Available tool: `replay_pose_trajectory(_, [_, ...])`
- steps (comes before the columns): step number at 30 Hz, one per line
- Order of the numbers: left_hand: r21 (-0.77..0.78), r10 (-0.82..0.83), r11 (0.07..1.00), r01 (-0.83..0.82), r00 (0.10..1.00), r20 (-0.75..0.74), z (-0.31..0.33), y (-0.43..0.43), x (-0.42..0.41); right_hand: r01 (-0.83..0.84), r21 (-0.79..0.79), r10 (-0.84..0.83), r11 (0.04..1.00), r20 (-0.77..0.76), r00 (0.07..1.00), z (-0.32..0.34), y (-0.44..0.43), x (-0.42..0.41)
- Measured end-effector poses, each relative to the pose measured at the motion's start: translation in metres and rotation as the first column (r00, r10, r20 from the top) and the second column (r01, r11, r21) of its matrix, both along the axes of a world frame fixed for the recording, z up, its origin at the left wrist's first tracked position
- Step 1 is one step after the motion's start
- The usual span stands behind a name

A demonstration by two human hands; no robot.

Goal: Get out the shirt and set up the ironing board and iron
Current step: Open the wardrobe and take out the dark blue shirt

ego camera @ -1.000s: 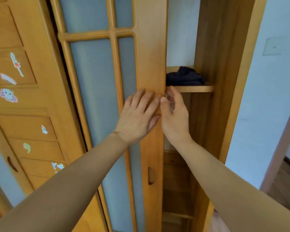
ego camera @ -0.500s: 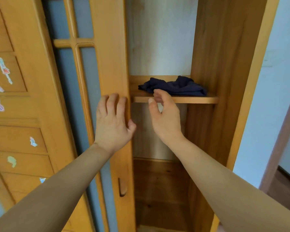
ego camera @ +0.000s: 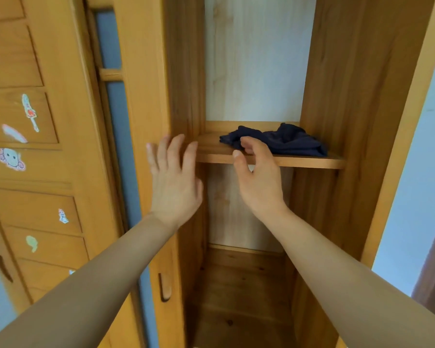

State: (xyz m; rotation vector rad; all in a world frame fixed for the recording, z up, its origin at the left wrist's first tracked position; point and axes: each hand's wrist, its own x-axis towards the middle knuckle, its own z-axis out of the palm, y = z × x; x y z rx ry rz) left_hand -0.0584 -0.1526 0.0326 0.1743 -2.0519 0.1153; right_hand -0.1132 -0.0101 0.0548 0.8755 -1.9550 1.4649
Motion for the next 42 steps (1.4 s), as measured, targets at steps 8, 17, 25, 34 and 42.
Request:
replay_pose_trajectory(8, [0.298, -0.477, 0.871, 0.391, 0.821, 0.314, 0.068, 0.037, -0.075, 0.22, 0.132, -0.212, 0.967, -0.07, 0.975, 0.021, 0.029, -0.021])
replay_pose_trajectory(17, [0.443, -0.481, 0.852, 0.279, 0.752, 0.451, 0.087, 0.045, -0.098, 0.402, 0.298, -0.382, 0.866, -0.126, 0.915, 0.031, 0.046, -0.03])
replay_pose_trajectory(25, [0.646, -0.657, 0.693, 0.321, 0.65, 0.383, 0.1, 0.035, -0.039, 0.521, 0.174, -0.522, 0.836, -0.04, 0.852, 0.071, 0.056, -0.037])
replay_pose_trajectory(34, [0.689, -0.458, 0.722, 0.072, 0.796, 0.397, 0.083, 0.024, -0.055, 0.327, 0.448, -0.468, 0.832, 0.25, 0.848, 0.064, 0.04, -0.041])
replay_pose_trajectory(42, [0.776, -0.544, 0.621, 0.112, 0.774, 0.324, 0.09, 0.032, -0.038, 0.284, 0.424, -0.451, 0.86, 0.368, 0.813, 0.07, 0.033, -0.036])
